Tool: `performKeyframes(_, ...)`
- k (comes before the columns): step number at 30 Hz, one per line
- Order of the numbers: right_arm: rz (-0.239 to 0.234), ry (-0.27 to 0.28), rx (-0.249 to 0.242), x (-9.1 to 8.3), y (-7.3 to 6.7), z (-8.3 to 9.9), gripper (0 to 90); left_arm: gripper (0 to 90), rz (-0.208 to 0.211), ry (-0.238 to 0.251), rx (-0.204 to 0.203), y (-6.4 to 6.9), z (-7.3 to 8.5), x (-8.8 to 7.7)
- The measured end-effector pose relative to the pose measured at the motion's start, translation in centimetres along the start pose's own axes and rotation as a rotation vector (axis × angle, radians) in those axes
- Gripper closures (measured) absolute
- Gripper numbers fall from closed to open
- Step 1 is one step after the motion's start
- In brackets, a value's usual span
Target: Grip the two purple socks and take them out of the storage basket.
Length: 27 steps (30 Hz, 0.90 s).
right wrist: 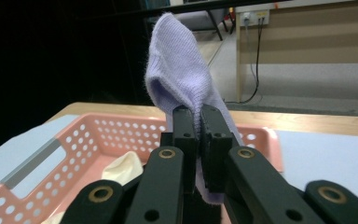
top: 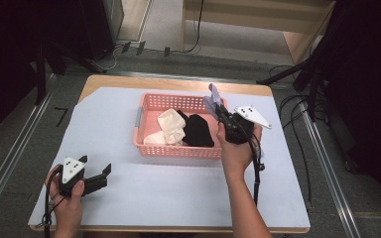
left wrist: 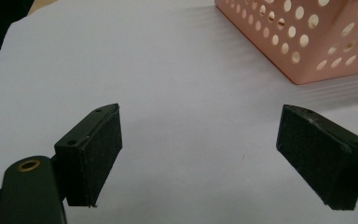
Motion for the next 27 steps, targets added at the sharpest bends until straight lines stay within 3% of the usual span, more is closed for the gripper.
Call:
performKeyframes(8, 0.078, 0.021, 0.015, -1.9, 4.0, -0.1, 86.6, 14.8, -0.003, 0.000, 0.002, 0.0, 0.0, 0.0)
performKeyframes(18, 0.172, -0.043, 0.037, -2.9, 8.3, 3.6, 85.0, 14.8, -0.005, 0.000, 0.005, 0.0, 0.0, 0.0)
performKeyframes(20, 0.179, -0.060, 0.060, -3.0, 8.8, 4.4, 76.9, 14.8, -0.005, 0.000, 0.005, 0.0, 0.0, 0.0)
performKeyframes(23, 0.159, -0.031, 0.054, -3.2, 9.2, 4.8, 59.8, 14.8, -0.004, 0.000, 0.004, 0.0, 0.0, 0.0)
performKeyframes(27, 0.145, -0.014, 0.011, -4.1, 9.5, 5.4, 47.6, 14.8, -0.005, -0.002, 0.005, 0.0, 0.0, 0.0)
Point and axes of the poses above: each handheld gripper's, and its own axes: x roughly forward along the jaws, z roughly out of its underside, y roughly to its right, the point moved 8 cm from there along x, roughly forward along the jaws, and after that the axes turned 1 degree about y, right-handed, at the moved point
